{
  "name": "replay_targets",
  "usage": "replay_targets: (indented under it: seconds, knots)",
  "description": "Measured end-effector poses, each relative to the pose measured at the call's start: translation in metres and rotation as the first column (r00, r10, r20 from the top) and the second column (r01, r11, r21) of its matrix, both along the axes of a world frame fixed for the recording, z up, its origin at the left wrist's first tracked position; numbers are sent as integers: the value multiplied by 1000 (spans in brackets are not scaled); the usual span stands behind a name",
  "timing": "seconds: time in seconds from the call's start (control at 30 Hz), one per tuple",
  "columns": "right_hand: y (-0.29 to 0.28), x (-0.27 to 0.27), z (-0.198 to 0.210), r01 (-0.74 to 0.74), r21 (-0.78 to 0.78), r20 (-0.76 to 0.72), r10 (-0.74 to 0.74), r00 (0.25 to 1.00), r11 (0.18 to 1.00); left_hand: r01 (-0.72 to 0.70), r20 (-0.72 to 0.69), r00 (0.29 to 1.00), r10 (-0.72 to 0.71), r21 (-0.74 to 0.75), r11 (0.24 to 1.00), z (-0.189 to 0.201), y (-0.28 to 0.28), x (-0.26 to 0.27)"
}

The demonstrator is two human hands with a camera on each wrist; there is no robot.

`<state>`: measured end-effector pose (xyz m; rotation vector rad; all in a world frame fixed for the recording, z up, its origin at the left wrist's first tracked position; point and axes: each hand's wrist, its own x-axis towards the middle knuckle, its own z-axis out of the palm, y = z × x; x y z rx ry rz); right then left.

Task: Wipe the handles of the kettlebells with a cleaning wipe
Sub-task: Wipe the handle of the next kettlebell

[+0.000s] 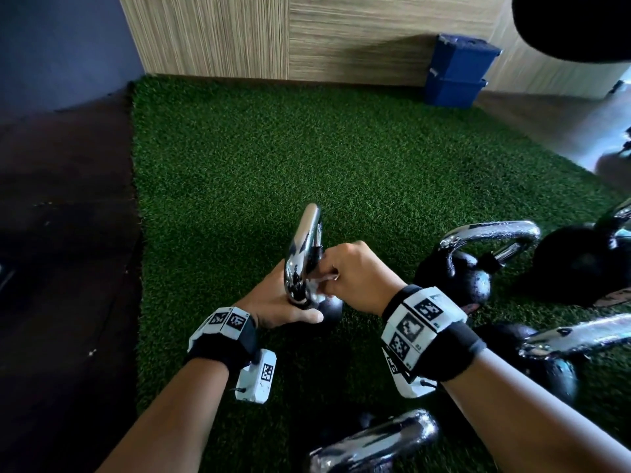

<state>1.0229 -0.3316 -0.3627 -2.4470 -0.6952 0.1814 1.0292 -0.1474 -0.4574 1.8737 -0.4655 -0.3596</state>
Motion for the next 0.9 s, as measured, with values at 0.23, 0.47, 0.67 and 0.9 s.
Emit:
replay_targets:
  seconds: [0.23,0.47,0.67,0.9]
  knots:
    - [-8,1,-8,-56,68,-158,67,985,996,21,109,993,-40,165,986,10,-4,-9]
    - [-10,0,-18,-60,129,-289,96,953,990,15,237,969,-69,223,975,18,-6,-22]
    - [-15,-5,-14,-3,338,-454,166,875,941,31,142,988,-65,229,973,24,-7,-24]
    - [-15,-3,-26,252,563,-669,256,698,787,3,141,990,-27,166,986,16,-7,-23]
